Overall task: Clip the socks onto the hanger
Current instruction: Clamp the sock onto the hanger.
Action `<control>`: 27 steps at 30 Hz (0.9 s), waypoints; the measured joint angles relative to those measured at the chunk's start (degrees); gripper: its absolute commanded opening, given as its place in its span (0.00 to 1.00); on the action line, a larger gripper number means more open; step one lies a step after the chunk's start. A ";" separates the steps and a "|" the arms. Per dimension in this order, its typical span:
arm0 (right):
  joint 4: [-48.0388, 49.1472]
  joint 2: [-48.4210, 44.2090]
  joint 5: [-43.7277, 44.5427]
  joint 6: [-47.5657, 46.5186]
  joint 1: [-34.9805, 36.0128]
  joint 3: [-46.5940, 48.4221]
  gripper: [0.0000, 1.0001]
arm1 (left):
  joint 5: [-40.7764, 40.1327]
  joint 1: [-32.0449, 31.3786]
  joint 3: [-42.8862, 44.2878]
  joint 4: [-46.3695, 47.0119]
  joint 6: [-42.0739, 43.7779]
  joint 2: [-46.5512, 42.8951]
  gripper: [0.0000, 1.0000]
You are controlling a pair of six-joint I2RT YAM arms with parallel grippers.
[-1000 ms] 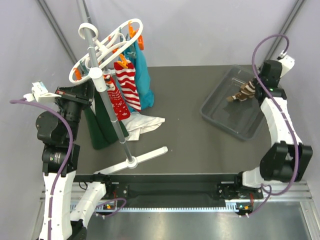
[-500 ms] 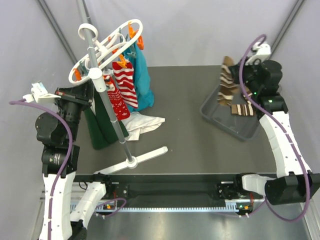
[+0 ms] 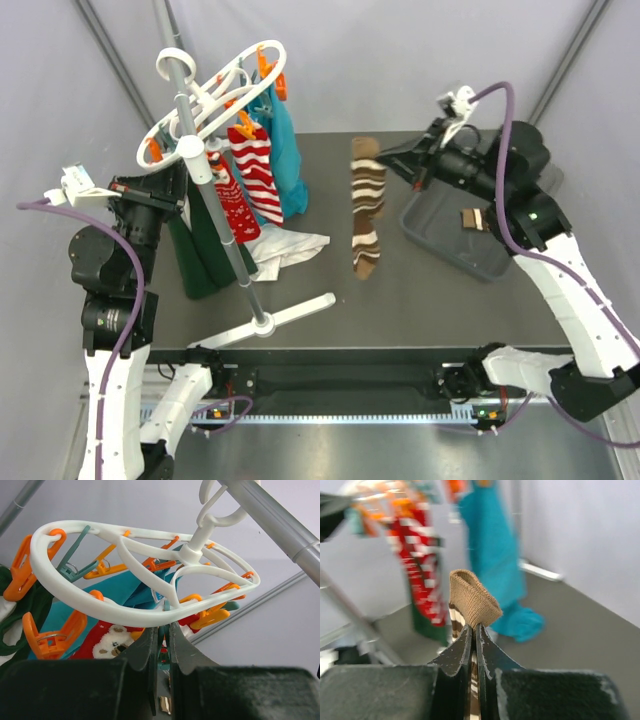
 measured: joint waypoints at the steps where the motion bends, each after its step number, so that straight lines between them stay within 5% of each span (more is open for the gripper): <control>1: -0.46 1.22 -0.61 0.33 3.32 1.51 0.00 | 0.00 0.00 0.00 0.00 0.02 -0.02 0.00; 13: -13.64 28.33 0.37 1.20 25.24 27.36 0.00 | -0.17 0.00 0.11 -0.35 0.07 -0.11 0.00; 27: -18.47 41.66 -0.48 4.09 29.11 43.78 0.00 | -0.33 0.00 0.11 -0.42 0.07 -0.11 0.00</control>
